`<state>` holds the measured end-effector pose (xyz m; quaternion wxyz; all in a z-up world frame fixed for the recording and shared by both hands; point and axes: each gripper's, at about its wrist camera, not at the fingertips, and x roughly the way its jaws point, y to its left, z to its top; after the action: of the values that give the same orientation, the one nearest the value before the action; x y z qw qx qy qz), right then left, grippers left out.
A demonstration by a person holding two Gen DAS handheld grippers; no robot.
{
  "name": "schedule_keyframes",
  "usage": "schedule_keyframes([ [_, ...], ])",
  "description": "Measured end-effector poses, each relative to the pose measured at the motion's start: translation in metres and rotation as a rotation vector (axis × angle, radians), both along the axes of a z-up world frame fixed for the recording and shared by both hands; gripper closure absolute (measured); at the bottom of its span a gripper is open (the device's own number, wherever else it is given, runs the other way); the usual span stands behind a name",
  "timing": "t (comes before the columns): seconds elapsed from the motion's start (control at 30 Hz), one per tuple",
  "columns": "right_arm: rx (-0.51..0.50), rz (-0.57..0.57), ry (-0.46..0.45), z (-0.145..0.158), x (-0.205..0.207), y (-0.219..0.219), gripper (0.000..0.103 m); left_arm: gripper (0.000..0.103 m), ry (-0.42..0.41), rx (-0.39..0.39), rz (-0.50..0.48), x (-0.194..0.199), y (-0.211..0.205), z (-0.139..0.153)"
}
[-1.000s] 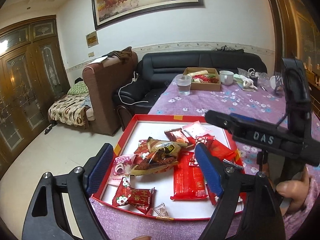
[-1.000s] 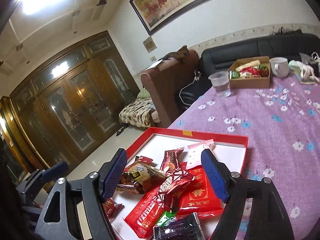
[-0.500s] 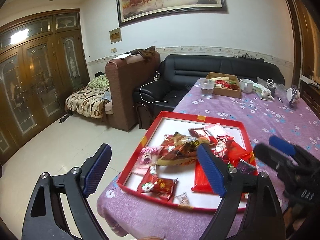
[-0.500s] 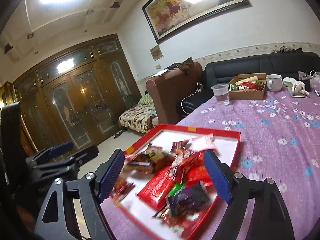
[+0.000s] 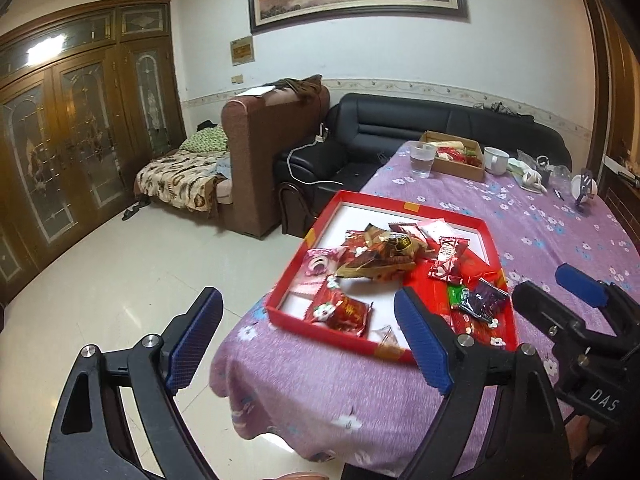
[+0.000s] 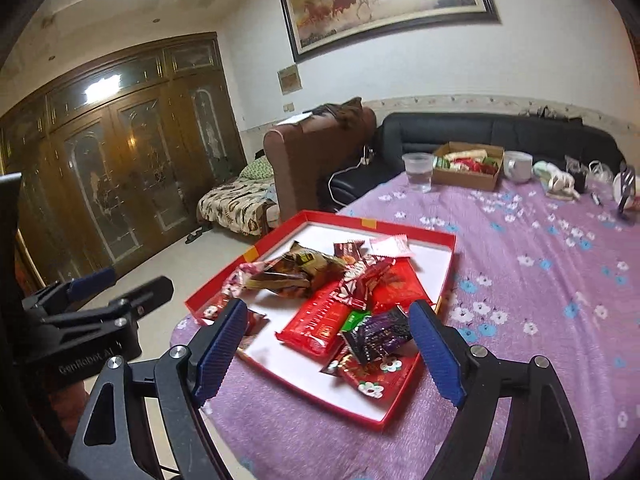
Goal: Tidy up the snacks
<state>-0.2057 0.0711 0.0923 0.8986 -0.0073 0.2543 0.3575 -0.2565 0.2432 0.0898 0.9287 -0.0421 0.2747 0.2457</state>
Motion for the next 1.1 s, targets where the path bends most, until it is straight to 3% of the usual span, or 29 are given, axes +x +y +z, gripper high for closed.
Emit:
schedule_keyframes([
  [0.53, 0.058, 0.003, -0.119, 0.044, -0.074, -0.035, 0.019, 0.015, -0.094, 0.046, 0.023, -0.065, -0.028, 0.036],
  [1.1, 0.032, -0.036, -0.226, 0.072, -0.149, -0.051, 0.017, 0.015, -0.194, 0.076, 0.001, -0.130, -0.045, 0.057],
])
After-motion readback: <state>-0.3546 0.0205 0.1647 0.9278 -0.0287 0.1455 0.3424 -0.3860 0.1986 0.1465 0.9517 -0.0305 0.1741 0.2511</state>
